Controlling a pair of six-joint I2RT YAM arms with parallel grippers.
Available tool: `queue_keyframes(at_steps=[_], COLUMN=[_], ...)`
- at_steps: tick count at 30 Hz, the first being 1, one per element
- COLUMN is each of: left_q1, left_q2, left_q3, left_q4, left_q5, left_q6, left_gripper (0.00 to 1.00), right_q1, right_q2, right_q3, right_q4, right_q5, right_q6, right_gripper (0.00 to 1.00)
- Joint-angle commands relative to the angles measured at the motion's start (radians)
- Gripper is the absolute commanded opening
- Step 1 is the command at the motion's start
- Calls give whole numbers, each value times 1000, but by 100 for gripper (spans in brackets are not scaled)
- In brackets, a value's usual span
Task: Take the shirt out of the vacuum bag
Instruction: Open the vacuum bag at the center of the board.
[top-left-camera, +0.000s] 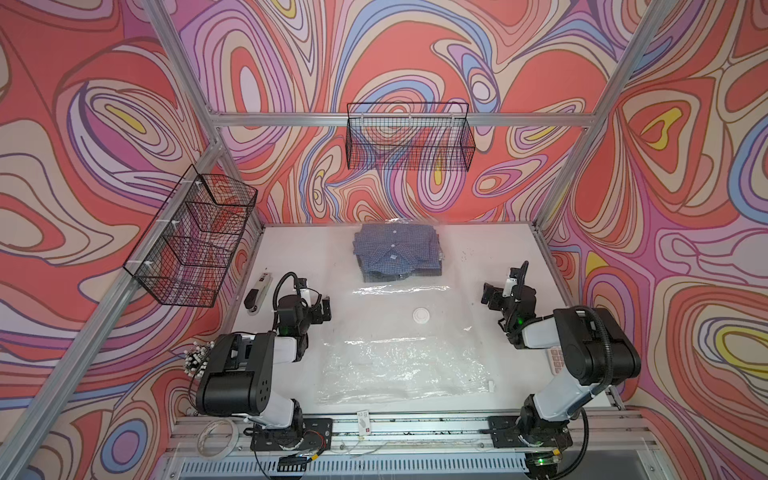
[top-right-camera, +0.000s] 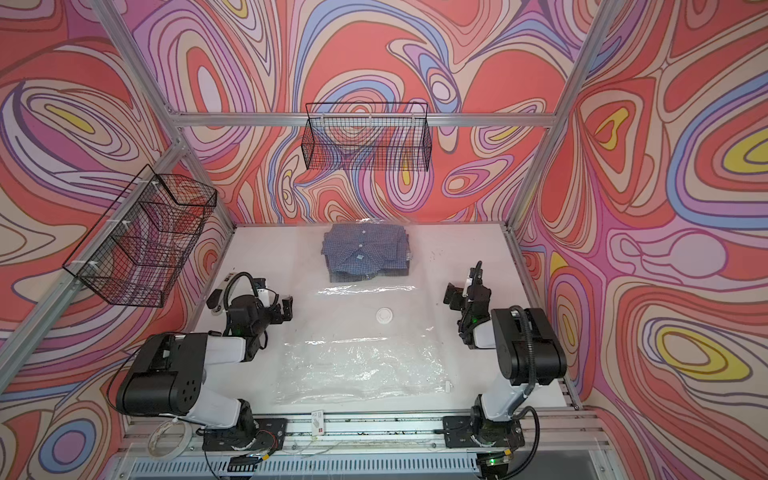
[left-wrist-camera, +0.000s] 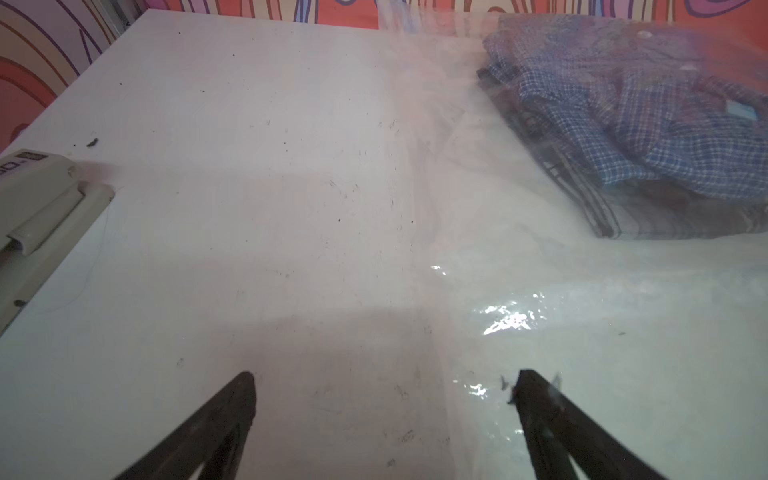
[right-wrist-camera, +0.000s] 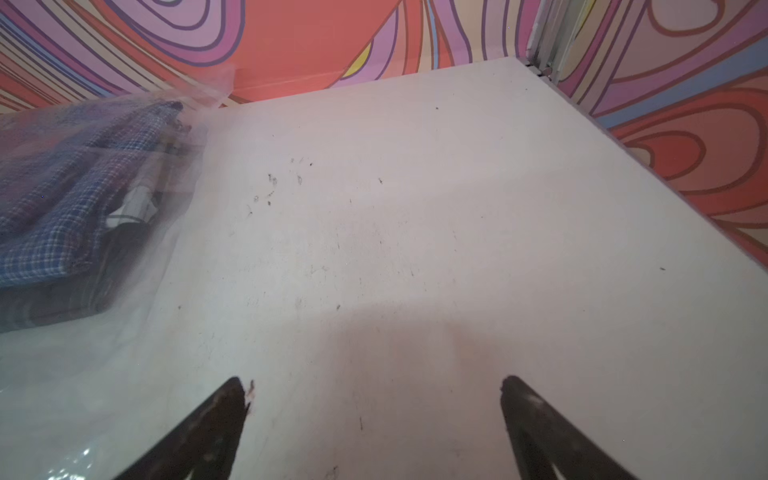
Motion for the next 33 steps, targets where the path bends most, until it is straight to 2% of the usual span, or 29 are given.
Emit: queue_keyframes(at_steps=[1,29,33], left_q1=[13,12,11], left_q2=[23,28,27], left_q3=[26,36,36], left_q4=[115,101,101], left_q5=[26,12,12], left_q6=[49,47,46], left_gripper=[100,100,91], right_q1=[12,11,10], right_q2=[25,28,26], right_q3=[25,30,30], right_q4=[110,101,102], right_q5=[25,21,21], right_q6=[-65,-61,-61], right_gripper=[98,98,86])
